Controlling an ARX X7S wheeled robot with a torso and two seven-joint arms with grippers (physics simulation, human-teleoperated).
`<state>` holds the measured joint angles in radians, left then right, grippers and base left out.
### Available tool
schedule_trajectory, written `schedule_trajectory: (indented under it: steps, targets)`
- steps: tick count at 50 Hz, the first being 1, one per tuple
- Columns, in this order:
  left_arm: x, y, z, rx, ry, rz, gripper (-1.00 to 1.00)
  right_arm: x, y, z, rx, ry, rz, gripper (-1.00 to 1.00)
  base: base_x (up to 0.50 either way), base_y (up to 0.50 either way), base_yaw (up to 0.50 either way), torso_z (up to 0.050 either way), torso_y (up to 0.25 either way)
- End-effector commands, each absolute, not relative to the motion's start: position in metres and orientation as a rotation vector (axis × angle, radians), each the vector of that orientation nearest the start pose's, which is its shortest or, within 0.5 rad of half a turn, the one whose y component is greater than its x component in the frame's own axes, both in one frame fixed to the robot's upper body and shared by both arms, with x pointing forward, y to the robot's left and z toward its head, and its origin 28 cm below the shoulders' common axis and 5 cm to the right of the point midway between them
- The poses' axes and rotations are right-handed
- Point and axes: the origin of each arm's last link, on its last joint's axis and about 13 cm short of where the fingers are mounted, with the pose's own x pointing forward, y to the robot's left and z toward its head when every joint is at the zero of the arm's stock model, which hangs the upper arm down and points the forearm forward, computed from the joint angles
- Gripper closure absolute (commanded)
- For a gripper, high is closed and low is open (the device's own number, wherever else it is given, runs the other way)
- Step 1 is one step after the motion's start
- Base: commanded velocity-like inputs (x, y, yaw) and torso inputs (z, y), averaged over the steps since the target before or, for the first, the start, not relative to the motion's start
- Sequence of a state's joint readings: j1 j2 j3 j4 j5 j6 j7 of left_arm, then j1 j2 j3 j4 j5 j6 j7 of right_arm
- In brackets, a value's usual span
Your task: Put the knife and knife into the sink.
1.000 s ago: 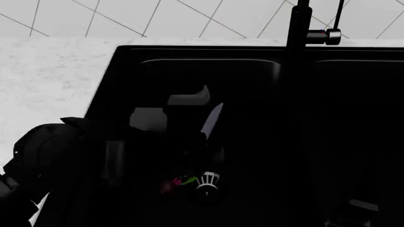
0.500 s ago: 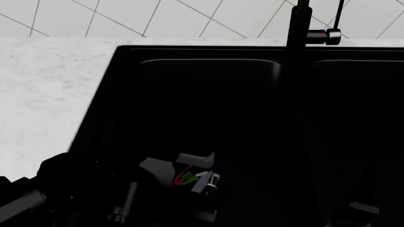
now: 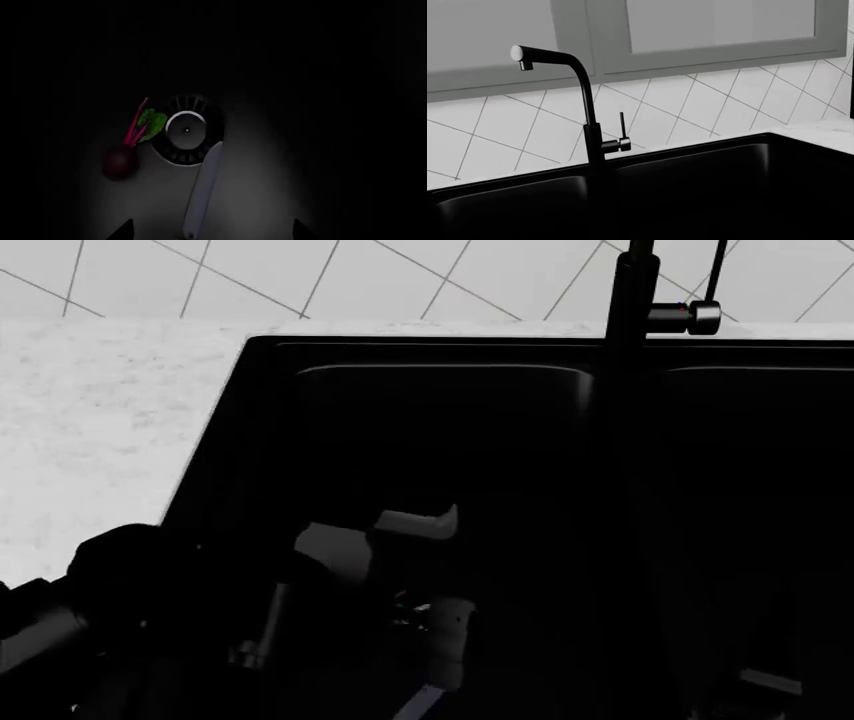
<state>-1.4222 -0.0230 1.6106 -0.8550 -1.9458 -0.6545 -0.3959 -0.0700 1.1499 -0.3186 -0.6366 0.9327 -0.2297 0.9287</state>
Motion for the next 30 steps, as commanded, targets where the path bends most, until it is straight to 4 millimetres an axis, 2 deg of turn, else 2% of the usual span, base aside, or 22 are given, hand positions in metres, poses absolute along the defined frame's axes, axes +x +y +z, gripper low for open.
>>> schedule_trajectory:
  steps: [1,2,8,11,15,21,30]
  targets:
    - [0.353,0.085,0.226,-0.032,0.672,-0.478,-1.0,0.167,-0.179,0.163,0.089,-0.211,-0.206,-1.0,0.0,0.0,0.0,0.0,0.0]
    - [0.346,0.089,0.237,-0.026,0.596,-0.474,-1.0,0.167,-0.179,0.163,0.089,-0.212,-0.204,-1.0,0.0,0.0,0.0,0.0,0.0]
    - [0.316,0.105,0.279,-0.101,0.445,-0.546,-1.0,0.165,-0.179,0.166,0.087,-0.217,-0.208,-1.0,0.0,0.0,0.0,0.0,0.0]
    - [0.296,0.113,0.295,-0.091,0.353,-0.549,-1.0,0.164,-0.178,0.167,0.085,-0.22,-0.207,-1.0,0.0,0.0,0.0,0.0,0.0]
    - [0.28,0.122,0.308,-0.1,0.29,-0.55,-1.0,0.164,-0.177,0.169,0.082,-0.224,-0.204,-1.0,0.0,0.0,0.0,0.0,0.0]
    - [0.252,0.135,0.316,-0.095,0.169,-0.532,-1.0,0.163,-0.177,0.17,0.081,-0.23,-0.198,-1.0,0.0,0.0,0.0,0.0,0.0]
    - [0.215,0.157,0.313,-0.126,0.014,-0.464,-1.0,0.163,-0.177,0.169,0.082,-0.23,-0.196,-1.0,0.0,0.0,0.0,0.0,0.0]
